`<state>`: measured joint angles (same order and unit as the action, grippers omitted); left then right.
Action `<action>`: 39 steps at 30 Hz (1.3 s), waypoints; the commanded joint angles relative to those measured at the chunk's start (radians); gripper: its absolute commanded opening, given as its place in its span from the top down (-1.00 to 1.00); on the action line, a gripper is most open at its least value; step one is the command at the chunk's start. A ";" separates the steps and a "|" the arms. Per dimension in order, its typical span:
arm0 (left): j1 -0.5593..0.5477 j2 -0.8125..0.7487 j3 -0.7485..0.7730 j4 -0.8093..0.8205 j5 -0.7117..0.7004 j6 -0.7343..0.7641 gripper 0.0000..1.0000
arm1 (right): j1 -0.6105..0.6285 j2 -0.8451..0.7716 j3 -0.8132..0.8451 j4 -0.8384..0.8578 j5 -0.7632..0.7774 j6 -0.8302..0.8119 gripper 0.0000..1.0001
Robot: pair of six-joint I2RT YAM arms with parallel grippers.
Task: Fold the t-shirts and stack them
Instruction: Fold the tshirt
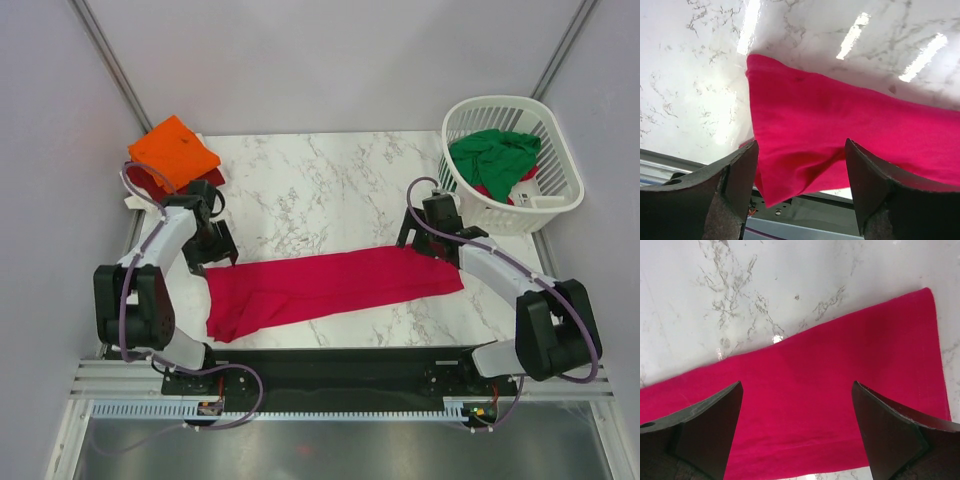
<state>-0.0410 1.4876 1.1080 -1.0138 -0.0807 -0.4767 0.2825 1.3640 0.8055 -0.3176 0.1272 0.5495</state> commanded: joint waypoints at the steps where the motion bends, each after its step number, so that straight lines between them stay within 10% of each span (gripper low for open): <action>1: 0.001 0.086 -0.003 0.050 -0.045 -0.010 -0.52 | 0.015 0.052 0.034 0.026 0.003 -0.017 -0.96; 9: 0.001 0.206 -0.002 0.090 -0.097 -0.019 -0.16 | 0.015 0.101 0.029 0.060 -0.018 -0.034 -0.96; 14: 0.001 0.279 0.077 0.107 -0.154 0.009 0.96 | 0.015 0.116 0.031 0.072 -0.024 -0.037 -0.96; 28: -0.029 0.600 0.389 0.061 -0.252 0.050 0.95 | 0.015 0.159 -0.067 0.153 -0.110 -0.005 -0.96; 39: -0.166 1.220 1.502 -0.123 -0.121 0.127 0.94 | 0.217 0.061 -0.307 0.238 -0.282 0.206 -0.96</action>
<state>-0.1753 2.5813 2.4214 -1.1660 -0.3092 -0.3985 0.4007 1.4204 0.5964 0.0204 -0.0105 0.6128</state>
